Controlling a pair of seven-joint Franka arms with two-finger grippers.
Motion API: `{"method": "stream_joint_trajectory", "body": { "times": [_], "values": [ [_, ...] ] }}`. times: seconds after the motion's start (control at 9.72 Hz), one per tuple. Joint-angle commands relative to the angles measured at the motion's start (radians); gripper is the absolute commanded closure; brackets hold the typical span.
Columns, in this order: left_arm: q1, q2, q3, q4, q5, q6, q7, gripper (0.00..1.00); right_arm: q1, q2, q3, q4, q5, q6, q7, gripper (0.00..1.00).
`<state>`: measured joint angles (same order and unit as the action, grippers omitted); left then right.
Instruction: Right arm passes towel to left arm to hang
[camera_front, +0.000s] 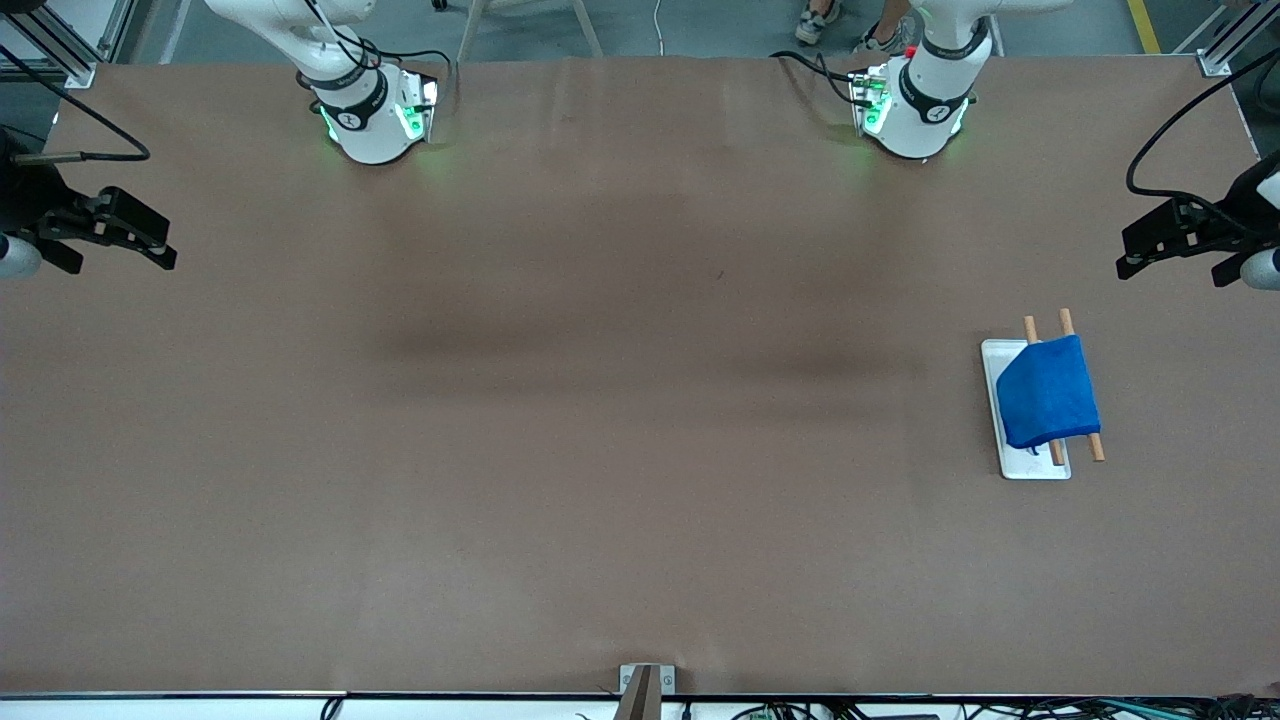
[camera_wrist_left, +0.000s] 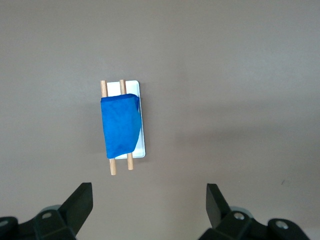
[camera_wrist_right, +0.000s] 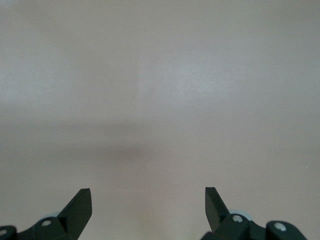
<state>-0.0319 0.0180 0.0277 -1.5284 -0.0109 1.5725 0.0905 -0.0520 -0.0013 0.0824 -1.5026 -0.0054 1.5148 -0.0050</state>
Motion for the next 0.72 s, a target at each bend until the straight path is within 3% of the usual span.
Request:
{"method": "stream_joint_trajectory", "body": {
  "times": [0.0, 0.62],
  "values": [
    [-0.017, -0.021, 0.014, -0.051, -0.014, 0.004, -0.041, 0.00, -0.025, -0.012, 0.025, -0.010, -0.001, 0.001, -0.003, 0.00],
    [-0.022, -0.038, 0.014, -0.090, -0.043, 0.030, -0.044, 0.00, -0.028, -0.017, 0.027, -0.018, -0.008, 0.001, -0.058, 0.00]
  ]
}}
